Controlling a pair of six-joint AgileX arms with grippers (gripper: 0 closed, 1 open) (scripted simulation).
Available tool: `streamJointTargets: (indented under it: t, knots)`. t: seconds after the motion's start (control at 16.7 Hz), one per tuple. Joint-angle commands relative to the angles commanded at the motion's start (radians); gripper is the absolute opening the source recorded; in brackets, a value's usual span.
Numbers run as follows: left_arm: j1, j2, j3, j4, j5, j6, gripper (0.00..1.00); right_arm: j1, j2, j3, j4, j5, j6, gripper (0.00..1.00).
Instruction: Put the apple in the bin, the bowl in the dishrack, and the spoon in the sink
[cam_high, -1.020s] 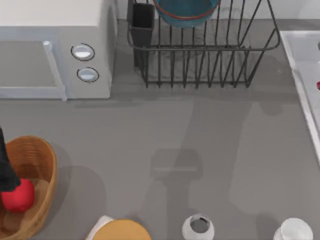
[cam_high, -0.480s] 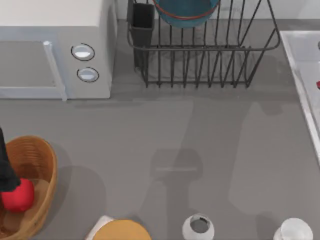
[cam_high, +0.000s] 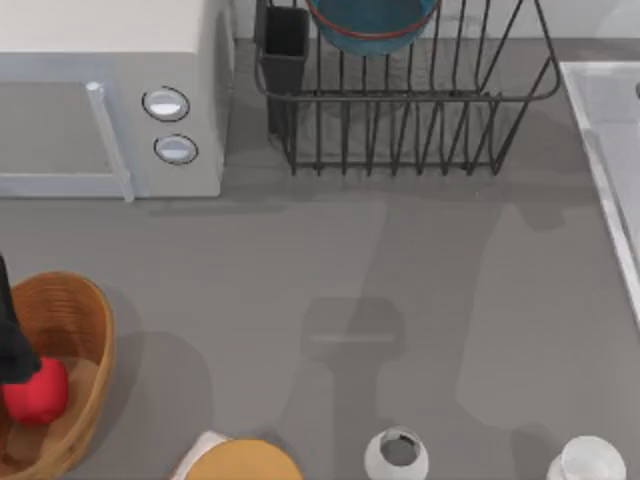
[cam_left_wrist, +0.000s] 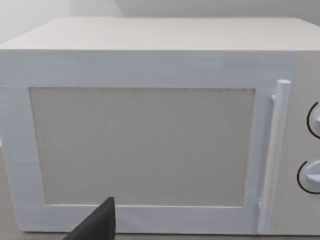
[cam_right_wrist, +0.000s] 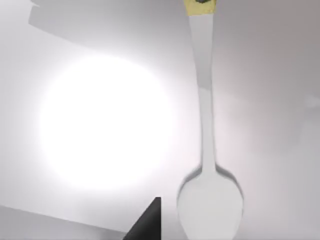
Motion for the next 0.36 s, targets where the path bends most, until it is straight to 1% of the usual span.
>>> streamJointTargets:
  t: [0.06,0.36]
  knots:
    - [0.000,0.000,0.000,0.000,0.000,0.000,1.00,0.000,0.000,0.000,0.000,0.000,0.000,1.00]
    - [0.000,0.000,0.000,0.000,0.000,0.000,1.00,0.000,0.000,0.000,0.000,0.000,0.000,1.00]
